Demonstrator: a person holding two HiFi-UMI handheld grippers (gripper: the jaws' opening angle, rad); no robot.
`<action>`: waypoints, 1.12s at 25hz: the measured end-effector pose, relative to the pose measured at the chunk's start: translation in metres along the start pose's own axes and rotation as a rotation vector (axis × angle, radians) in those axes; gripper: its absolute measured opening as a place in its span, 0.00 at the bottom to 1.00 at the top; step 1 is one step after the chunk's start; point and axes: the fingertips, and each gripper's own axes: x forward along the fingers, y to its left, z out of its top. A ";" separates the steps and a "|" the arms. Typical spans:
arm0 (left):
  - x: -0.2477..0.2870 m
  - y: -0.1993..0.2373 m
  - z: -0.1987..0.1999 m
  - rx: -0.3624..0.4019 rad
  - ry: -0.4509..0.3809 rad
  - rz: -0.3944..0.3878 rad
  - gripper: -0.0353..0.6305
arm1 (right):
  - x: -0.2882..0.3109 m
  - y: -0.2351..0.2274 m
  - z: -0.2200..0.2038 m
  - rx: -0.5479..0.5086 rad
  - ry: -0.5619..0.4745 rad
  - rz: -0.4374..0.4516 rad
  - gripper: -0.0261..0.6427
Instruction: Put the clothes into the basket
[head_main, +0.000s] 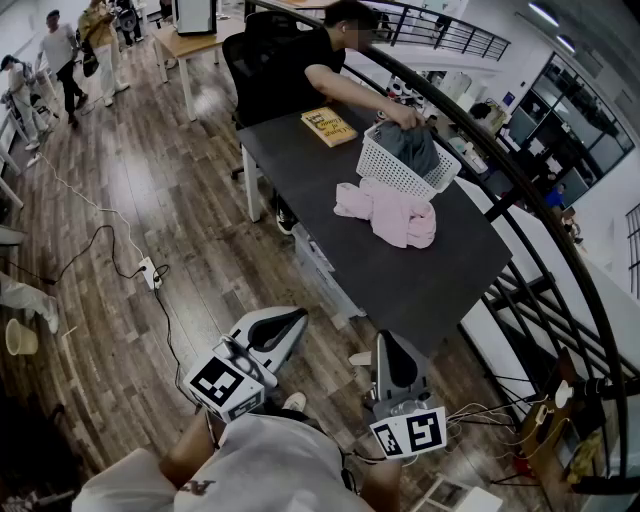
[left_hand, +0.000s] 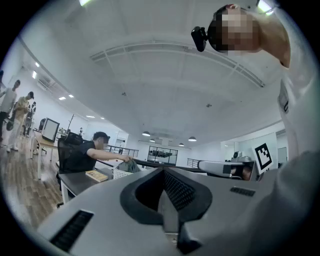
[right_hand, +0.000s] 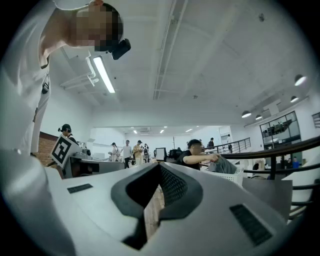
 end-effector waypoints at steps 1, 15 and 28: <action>0.001 -0.002 -0.001 0.000 0.002 0.002 0.06 | -0.002 -0.002 0.000 0.001 -0.001 0.000 0.07; 0.019 -0.030 -0.008 0.018 0.020 0.037 0.06 | -0.023 -0.026 0.000 0.023 -0.025 0.020 0.07; 0.068 0.004 -0.006 0.017 0.040 -0.018 0.06 | 0.027 -0.059 -0.014 0.015 0.020 -0.032 0.07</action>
